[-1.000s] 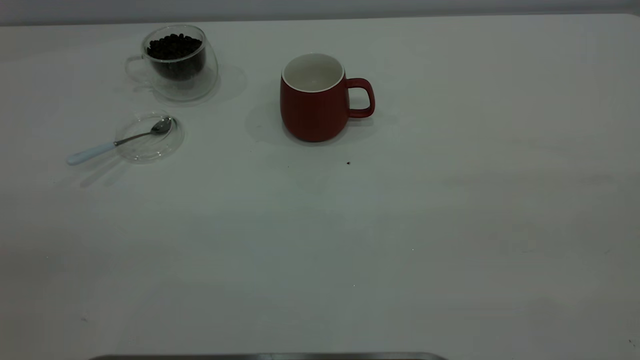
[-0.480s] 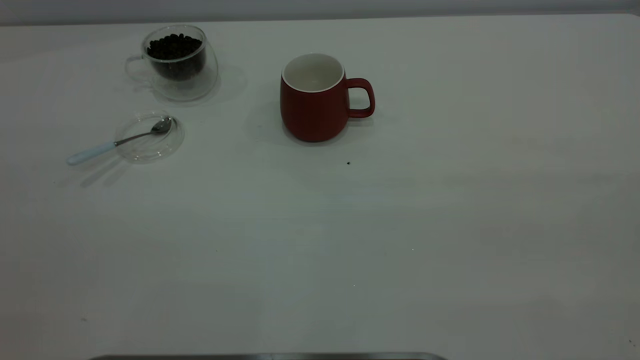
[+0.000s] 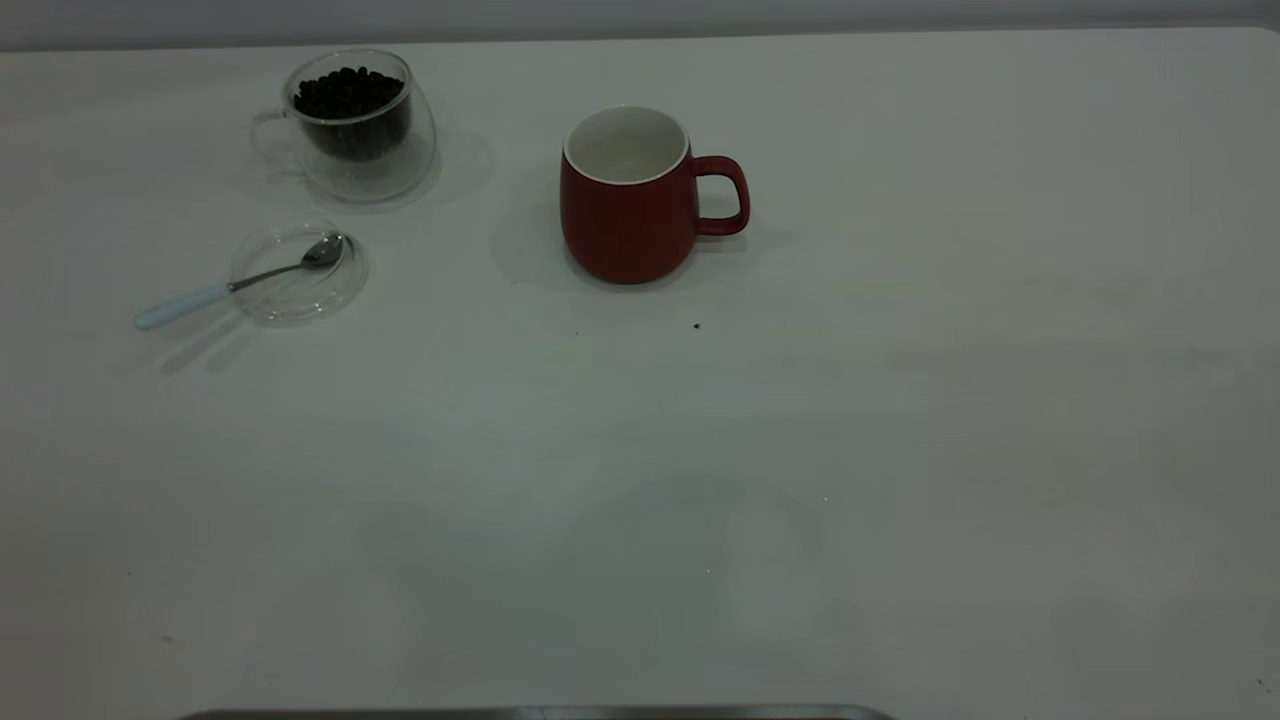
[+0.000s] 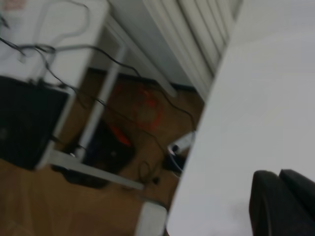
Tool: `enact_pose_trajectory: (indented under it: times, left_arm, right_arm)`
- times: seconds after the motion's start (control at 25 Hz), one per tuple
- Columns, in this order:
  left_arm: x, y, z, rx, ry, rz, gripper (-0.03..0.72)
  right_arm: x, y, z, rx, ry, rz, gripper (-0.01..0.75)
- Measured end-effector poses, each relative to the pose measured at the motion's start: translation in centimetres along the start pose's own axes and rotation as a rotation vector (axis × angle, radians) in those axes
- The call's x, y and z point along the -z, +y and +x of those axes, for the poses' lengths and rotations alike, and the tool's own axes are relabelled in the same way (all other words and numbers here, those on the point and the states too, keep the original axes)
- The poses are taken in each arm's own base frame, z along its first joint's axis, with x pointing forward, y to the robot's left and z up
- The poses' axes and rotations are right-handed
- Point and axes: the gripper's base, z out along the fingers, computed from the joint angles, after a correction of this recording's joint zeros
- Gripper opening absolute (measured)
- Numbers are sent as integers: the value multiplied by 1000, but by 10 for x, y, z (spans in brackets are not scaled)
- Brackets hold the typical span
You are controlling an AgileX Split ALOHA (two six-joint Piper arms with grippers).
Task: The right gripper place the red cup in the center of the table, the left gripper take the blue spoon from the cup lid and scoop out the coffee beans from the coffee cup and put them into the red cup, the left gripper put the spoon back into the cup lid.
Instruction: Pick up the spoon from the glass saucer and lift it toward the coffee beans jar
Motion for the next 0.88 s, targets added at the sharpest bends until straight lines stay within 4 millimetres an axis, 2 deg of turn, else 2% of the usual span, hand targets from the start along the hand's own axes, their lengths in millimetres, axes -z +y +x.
enact_pose_trajectory:
  times: [0.12,0.2,0.36,0.6,0.72,0.88]
  left_arm:
    - [-11,-1,-29,16,19,0,16]
    - [-24,-3,-41,29,65,67,16]
    - [-64,-4,-49,94,181,282,16]
    - [-152,5,-37,283,383,461,16]
    - [-202,-5,-25,323,493,558,16]
    - [-250,-30,-9,290,594,701,16]
  right_arm:
    - [0,0,0,0,0,0,583]
    - [0,0,0,0,0,0,583]
    - [0,0,0,0,1,0,583]
    - [0,0,0,0,1,0,583]
    - [0,0,0,0,1,0,583]
    - [0,0,0,0,0,0,583]
